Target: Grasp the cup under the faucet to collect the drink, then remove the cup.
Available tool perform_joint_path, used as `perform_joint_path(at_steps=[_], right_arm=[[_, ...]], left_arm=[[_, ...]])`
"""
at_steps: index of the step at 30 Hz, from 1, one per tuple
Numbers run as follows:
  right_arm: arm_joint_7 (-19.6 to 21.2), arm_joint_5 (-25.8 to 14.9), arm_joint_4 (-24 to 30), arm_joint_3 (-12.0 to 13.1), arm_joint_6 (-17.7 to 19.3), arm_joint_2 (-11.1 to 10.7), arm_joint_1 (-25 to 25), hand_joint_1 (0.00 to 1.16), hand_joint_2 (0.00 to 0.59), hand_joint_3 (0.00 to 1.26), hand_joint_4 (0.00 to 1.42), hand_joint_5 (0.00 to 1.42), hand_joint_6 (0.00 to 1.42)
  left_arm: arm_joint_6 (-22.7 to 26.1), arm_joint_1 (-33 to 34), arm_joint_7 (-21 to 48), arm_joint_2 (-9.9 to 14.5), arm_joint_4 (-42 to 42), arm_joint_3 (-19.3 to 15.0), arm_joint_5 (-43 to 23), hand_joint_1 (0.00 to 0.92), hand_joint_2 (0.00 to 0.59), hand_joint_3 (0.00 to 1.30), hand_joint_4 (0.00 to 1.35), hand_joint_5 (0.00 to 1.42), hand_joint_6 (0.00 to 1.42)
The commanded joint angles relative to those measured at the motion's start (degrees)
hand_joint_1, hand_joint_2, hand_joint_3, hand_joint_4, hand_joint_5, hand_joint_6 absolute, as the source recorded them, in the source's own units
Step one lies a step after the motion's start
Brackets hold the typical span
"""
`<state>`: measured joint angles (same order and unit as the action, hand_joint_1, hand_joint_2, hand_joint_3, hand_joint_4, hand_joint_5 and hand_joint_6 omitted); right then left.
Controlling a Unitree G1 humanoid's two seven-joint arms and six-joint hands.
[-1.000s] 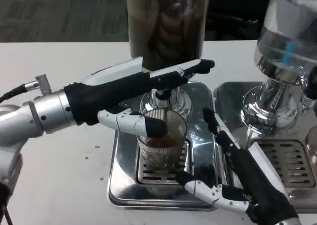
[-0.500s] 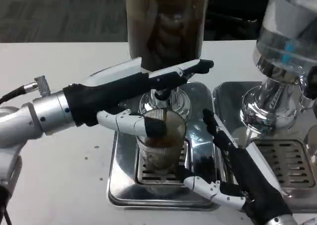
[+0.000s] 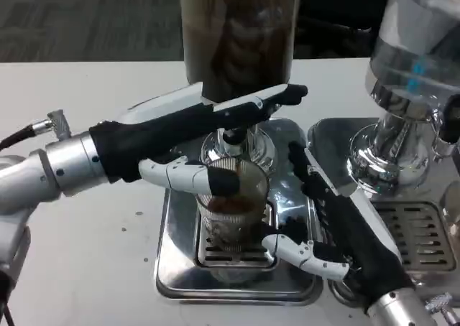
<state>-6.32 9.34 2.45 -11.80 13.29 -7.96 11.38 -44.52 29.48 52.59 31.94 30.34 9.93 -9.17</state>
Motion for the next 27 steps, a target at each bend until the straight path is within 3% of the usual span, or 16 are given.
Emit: perform_joint_path(at_steps=[1,27], right_arm=[[-0.8,-1.0,-1.3,0.4,-0.2,0.3,-1.4,0.72,0.199,0.00,0.00,0.00,0.00],[-1.4,-1.5,-5.2,0.2,1.0,1.0,-3.2,0.70,0.220,0.00,0.00,0.00,0.00]], left_arm=[[3.6,-2.8,2.9,1.6,1.4,0.3,0.7,0.000,0.026,0.02,0.00,0.00,0.00],[11.9,-1.1,9.4,-1.0,0.4,-6.7,-9.8,0.000,0.044,0.07,0.00,0.00,0.00]])
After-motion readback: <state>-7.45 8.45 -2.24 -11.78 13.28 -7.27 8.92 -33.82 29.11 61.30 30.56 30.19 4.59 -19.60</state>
